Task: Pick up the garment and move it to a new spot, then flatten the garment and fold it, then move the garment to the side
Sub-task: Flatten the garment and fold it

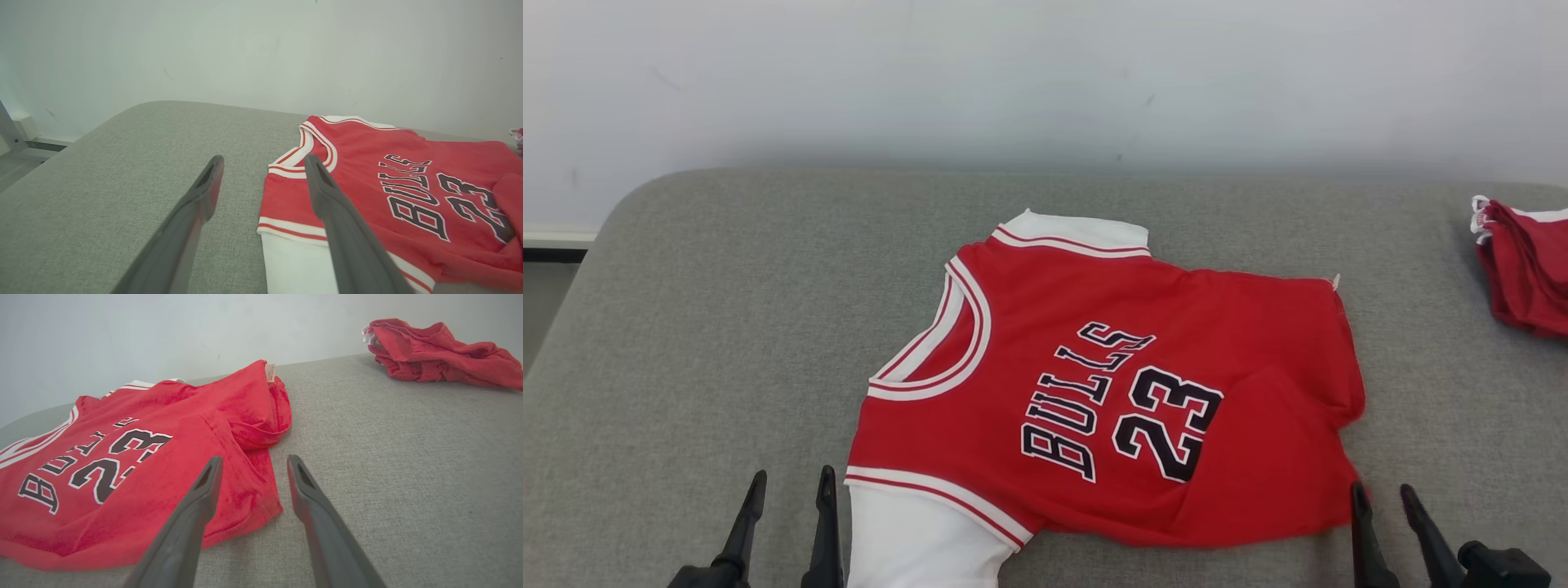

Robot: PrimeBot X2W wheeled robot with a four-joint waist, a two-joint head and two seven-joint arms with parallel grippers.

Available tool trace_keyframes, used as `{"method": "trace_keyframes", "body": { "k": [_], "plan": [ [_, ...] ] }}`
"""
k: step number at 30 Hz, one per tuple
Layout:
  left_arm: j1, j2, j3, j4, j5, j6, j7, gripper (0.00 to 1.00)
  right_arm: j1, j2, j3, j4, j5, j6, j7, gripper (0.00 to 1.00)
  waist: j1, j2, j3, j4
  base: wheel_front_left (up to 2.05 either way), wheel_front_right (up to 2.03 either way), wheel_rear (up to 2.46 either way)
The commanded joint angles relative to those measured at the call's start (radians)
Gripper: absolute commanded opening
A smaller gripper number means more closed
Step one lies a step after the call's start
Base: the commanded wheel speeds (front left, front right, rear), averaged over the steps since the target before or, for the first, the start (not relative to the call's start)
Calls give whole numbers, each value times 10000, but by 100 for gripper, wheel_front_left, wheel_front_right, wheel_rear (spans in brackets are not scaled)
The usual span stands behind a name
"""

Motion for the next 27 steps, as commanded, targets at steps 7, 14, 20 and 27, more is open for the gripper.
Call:
{"method": "trace_keyframes", "body": {
  "k": [7, 14, 20, 27],
  "plan": [
    [205, -12, 171, 39, -3, -2, -29, 100, 425, 65, -306, -470, -44, -26, -7, 100, 0, 0, -244, -313, 0, 0, 0],
    [457, -9, 263, -97, 102, 30, -29, 100, 638, 19, -326, -1038, -121, -26, -6, 100, 0, 0, -509, -415, 0, 0, 0],
    [641, -15, 411, -289, 241, 102, -29, 100, 745, 89, -292, -1534, -170, -26, -6, 100, 0, 0, -694, -488, 0, 0, 0],
    [768, 97, 625, -569, 694, 137, -29, 100, 916, 167, -224, -2127, -217, -26, -6, 100, 0, 0, -803, -508, 0, 0, 0]
  ]
}}
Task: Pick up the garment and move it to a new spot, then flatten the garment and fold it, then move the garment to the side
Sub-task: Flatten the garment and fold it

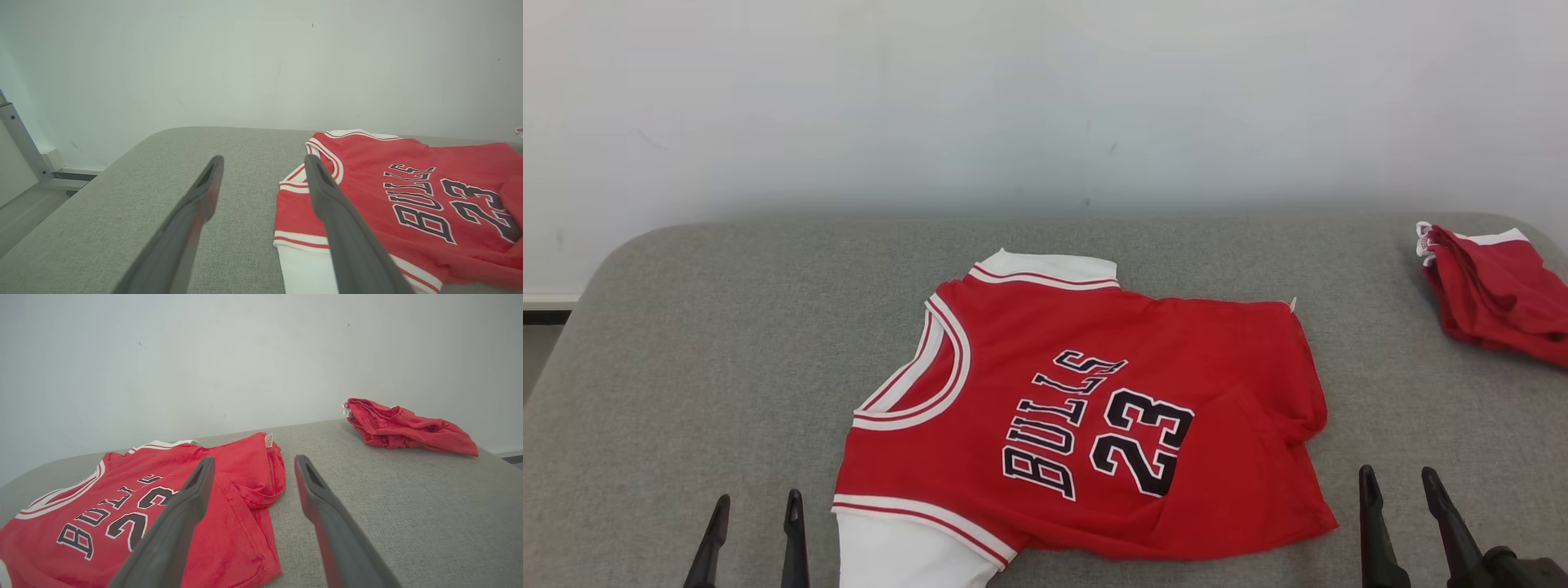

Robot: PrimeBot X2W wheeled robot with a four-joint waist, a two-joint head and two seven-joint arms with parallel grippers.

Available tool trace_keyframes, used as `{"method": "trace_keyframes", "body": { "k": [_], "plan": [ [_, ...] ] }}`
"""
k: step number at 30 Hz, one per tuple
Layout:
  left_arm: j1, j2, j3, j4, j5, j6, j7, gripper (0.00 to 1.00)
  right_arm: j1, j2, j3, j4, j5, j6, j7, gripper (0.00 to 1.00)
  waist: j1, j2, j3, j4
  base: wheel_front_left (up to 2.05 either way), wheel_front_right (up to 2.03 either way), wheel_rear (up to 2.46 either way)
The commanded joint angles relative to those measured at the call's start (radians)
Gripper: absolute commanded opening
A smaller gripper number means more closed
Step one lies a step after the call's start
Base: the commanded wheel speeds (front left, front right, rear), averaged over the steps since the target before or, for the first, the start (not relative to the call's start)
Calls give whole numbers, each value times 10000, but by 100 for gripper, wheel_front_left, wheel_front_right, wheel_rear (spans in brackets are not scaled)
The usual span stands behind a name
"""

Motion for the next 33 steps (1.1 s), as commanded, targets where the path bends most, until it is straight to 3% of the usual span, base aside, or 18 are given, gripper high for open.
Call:
{"method": "trace_keyframes", "body": {
  "k": [1, 22, 33],
  "plan": [
    [125, 53, 5, -41, 41, -25, -29, 100, 118, 25, 42, -75, -32, -26, 9, 100, 1, 0, -18, 7, 0, 0, 0],
    [330, 240, 105, -256, 420, -72, -29, 100, 420, 110, 549, -458, -67, -27, 135, 100, 1, 0, -149, 10, 0, 0, 0],
    [233, 181, -386, 245, 11, -138, -29, 100, -340, -505, 616, 416, 87, -27, 137, 100, 1, 0, -143, 32, 0, 0, 0]
  ]
}}
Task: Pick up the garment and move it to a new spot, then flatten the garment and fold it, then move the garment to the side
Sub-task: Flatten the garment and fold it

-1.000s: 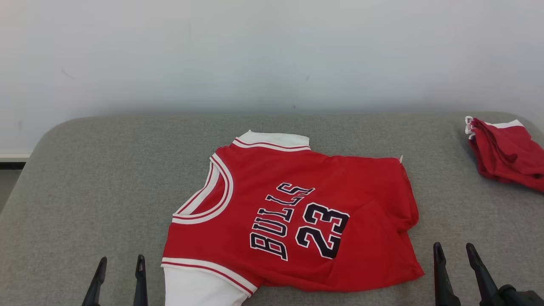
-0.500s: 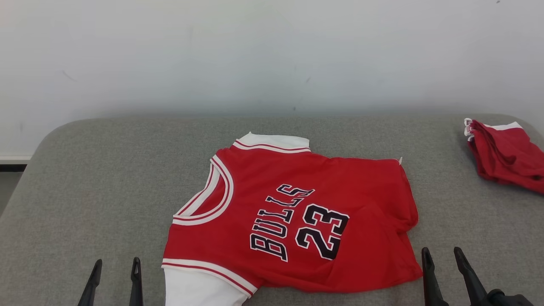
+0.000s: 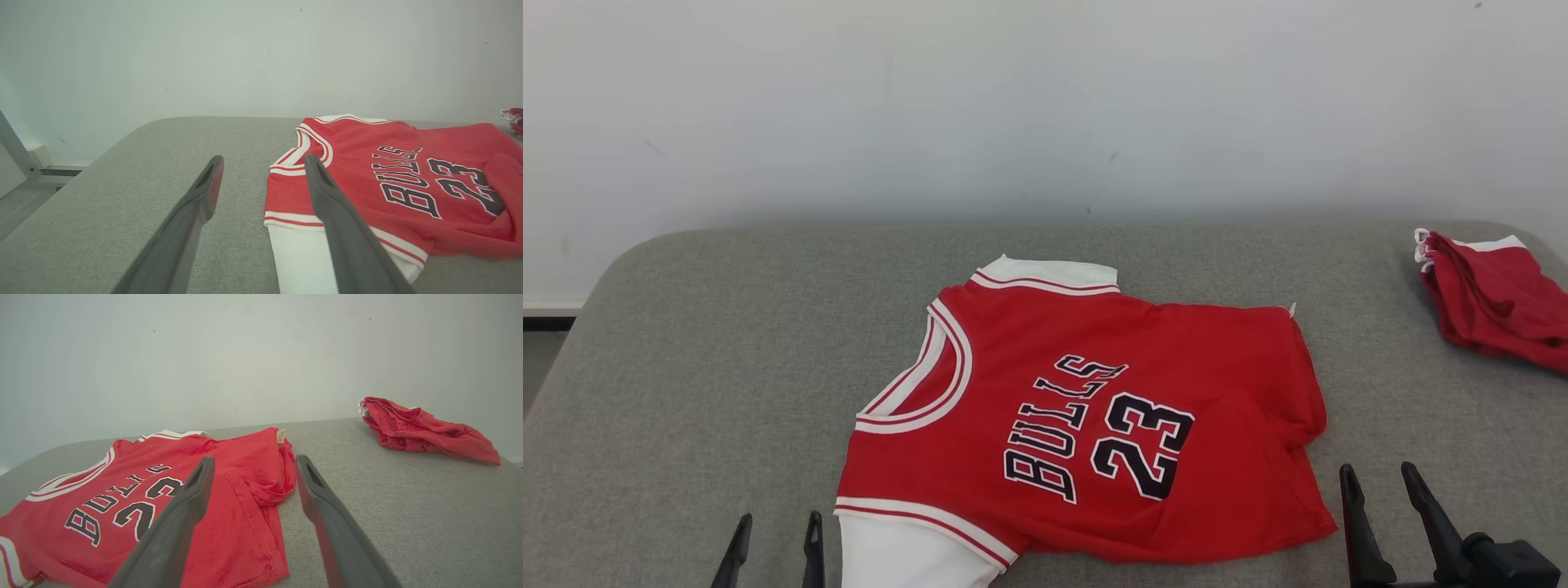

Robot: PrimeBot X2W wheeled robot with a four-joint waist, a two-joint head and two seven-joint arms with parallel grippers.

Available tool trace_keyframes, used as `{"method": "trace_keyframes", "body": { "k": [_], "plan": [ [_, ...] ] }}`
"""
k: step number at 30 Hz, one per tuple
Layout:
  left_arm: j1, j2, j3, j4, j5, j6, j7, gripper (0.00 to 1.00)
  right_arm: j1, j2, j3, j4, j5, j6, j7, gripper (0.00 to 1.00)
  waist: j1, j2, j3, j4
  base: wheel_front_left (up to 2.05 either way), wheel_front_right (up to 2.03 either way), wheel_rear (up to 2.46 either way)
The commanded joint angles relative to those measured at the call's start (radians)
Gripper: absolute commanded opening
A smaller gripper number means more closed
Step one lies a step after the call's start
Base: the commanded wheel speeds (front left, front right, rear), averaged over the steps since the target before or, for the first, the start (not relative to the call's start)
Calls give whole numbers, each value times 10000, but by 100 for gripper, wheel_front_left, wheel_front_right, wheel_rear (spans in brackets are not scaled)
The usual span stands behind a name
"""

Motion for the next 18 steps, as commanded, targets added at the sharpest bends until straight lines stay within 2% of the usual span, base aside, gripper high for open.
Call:
{"method": "trace_keyframes", "body": {
  "k": [1, 8, 18],
  "plan": [
    [-47, -2, -99, 198, -110, -47, -29, 100, -162, -114, 3, 242, 24, -27, 14, 100, 0, 0, 17, 27, 0, 0, 0],
    [-289, 124, -600, 1280, -410, -43, 112, 100, -704, -205, 112, 1501, -21, -27, 168, 100, 0, 0, 109, 69, 0, 0, 0],
    [-988, 232, -1467, 3705, -1116, -63, 91, 100, -1868, -161, 407, 3989, 26, -27, -36, 100, 0, 0, 452, 169, 0, 0, 0]
  ]
}}
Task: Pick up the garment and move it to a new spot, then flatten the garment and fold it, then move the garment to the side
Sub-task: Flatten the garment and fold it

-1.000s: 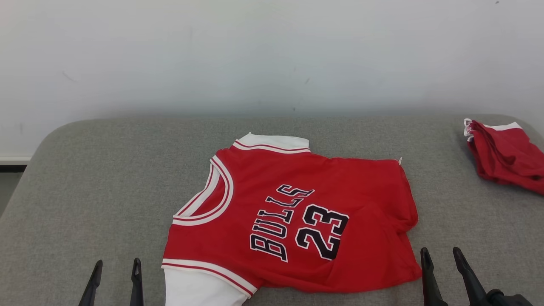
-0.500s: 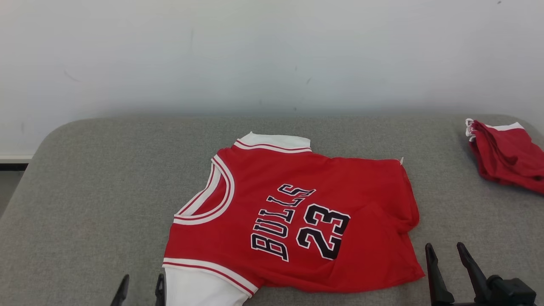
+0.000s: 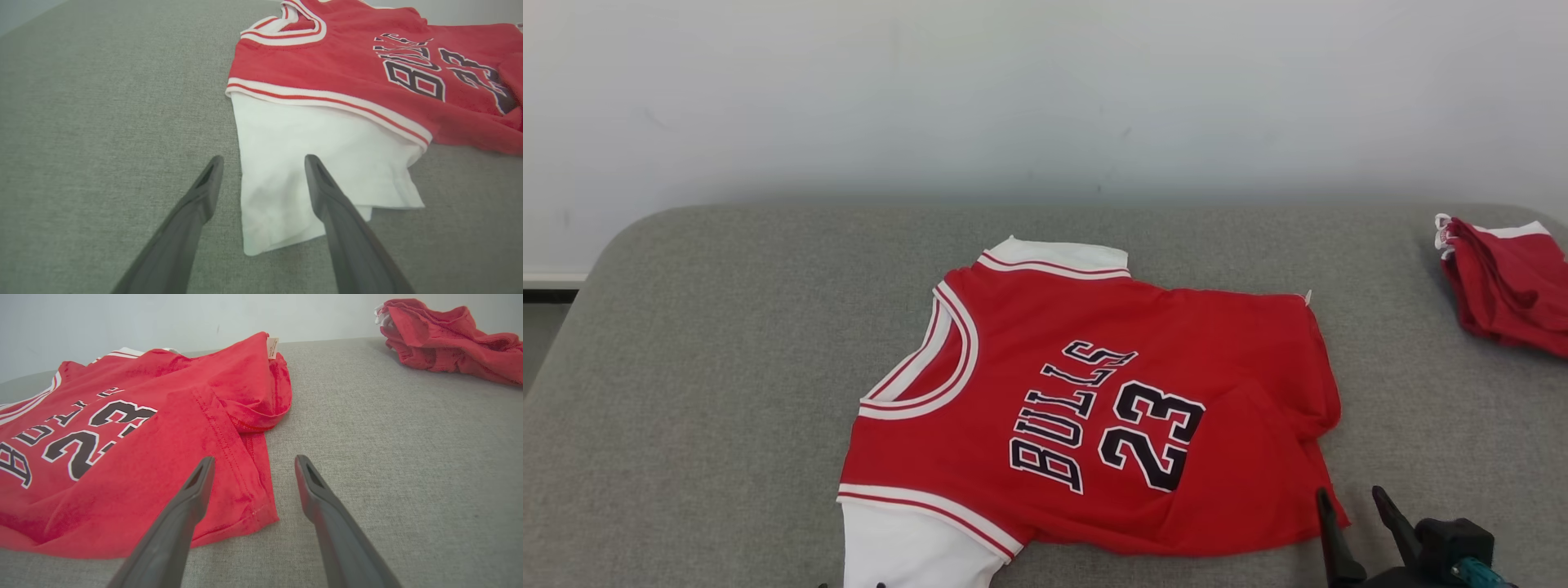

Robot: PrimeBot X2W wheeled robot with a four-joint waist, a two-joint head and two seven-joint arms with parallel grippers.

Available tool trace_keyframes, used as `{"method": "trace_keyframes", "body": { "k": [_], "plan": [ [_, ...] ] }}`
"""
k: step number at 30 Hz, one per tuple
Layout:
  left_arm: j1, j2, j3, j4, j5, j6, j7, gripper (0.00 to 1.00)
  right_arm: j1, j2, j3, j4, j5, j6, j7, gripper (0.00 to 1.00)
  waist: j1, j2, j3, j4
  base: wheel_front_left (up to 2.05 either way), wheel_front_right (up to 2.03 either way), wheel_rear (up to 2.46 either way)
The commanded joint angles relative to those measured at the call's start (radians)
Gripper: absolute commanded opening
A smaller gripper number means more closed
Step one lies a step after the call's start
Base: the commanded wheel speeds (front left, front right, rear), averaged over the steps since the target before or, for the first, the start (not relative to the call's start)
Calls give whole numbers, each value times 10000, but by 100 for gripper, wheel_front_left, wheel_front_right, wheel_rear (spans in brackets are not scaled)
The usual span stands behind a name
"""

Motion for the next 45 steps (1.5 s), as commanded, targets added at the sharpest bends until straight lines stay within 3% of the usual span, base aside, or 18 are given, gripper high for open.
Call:
{"method": "trace_keyframes", "body": {
  "k": [1, 14, 15, 16, 17, 18, 19, 24, 33, 39, 45],
  "plan": [
    [-269, 95, -106, 384, -135, -12, -79, 100, -260, 19, 97, 296, 34, -27, -80, 100, 1, -1, 130, 25, 0, 0, 0],
    [-1049, 83, -752, 2210, -1085, -15, -181, 100, -883, 101, 347, 1889, -20, -27, -182, 99, 1, -1, 342, 128, 0, 0, 0],
    [-1068, 54, -837, 2301, -1201, -15, -179, 100, -897, 106, 343, 1931, -14, -27, -183, 80, 1, -1, 341, 142, 0, 0, 0],
    [-1066, 24, -972, 2448, -1307, -17, -174, 100, -914, 112, 334, 1966, -11, -27, -184, 27, 1, -1, 338, 155, 0, 0, 0],
    [-1103, 3, -1142, 2541, -1377, -19, -173, 62, -923, 131, 345, 2008, 13, -27, -185, 12, 1, -1, 339, 164, 0, 0, 0],
    [-1204, 27, -1232, 2513, -1443, -20, -173, 15, -938, 138, 344, 2036, 35, -27, -184, 0, 1, -1, 346, 174, 0, 0, 0],
    [-1272, 26, -1278, 2469, -1570, -20, -173, 0, -959, 143, 343, 2037, 54, -27, -186, 0, 1, -1, 350, 183, 0, 0, 0],
    [-1287, 198, -1445, 2032, -1830, -18, -187, 0, -909, 219, 251, 1520, 173, -27, -186, 0, 1, -1, 348, 184, 0, 0, 0],
    [-1300, 622, -1163, -304, -2061, -16, -188, 0, -837, 92, 363, -347, 726, -27, -172, 0, 1, -1, 537, 4, 0, 0, 0],
    [-2530, 1412, -1430, -1662, -2352, -17, -180, 0, -1918, -208, 933, -1229, 957, -27, -170, 0, 1, -1, 1048, -277, 0, 0, 0],
    [-5184, 2531, -1793, -2505, -2412, -3, 473, 0, -4133, -467, 1280, -1000, 1407, -27, -150, 0, 1, -1, 2224, -592, 0, 0, 0]
  ]
}}
